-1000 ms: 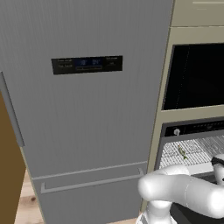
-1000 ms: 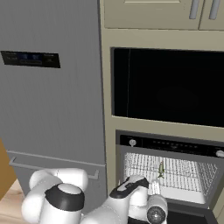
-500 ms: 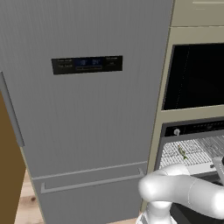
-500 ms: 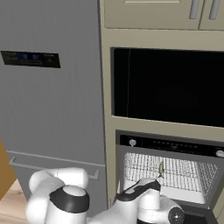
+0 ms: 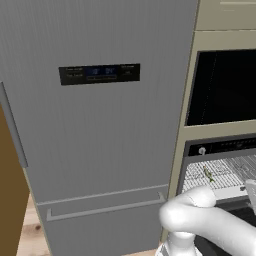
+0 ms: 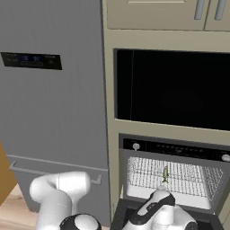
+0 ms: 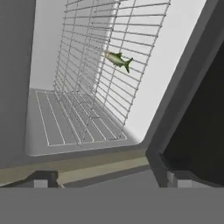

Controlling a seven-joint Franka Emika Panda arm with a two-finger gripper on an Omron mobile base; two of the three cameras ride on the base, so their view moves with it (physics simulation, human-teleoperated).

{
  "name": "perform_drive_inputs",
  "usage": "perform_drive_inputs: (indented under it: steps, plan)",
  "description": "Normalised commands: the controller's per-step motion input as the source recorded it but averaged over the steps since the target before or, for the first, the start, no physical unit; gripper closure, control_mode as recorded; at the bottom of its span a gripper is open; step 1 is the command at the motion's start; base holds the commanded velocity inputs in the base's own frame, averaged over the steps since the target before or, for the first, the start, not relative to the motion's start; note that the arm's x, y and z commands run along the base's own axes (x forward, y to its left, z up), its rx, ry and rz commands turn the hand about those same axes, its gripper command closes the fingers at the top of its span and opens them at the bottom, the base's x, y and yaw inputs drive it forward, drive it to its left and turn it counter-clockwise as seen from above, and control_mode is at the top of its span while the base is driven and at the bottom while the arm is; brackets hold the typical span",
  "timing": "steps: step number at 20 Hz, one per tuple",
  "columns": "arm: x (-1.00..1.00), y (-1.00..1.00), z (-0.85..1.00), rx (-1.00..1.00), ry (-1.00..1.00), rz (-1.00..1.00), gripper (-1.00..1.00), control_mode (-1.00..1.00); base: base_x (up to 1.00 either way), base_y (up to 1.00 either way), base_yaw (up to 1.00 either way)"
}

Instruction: Take the fish from the oven and place it on the plate on the counter.

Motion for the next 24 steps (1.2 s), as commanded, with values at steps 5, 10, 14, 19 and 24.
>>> perform_drive_inputs:
  steps: [5,10,14,19,24]
  plan:
    - [0.58,0.00,-0.22,0.05,-0.12,0.00,-1.00,-1.00,0.00,0.00,0.00]
    - [0.20,0.00,-0.51,0.05,-0.11,0.00,-1.00,-1.00,0.00,0.00,0.00]
    - [0.32,0.00,-0.47,0.02,-0.06,0.00,-1.00,-1.00,0.00,0.00,0.00]
    - [0.67,0.00,-0.29,0.00,-0.02,0.00,-1.00,-1.00,0.00,0.00,0.00]
    - [0.42,-0.15,-0.27,0.00,-0.05,0.05,-1.00,-1.00,0.00,0.00,0.00]
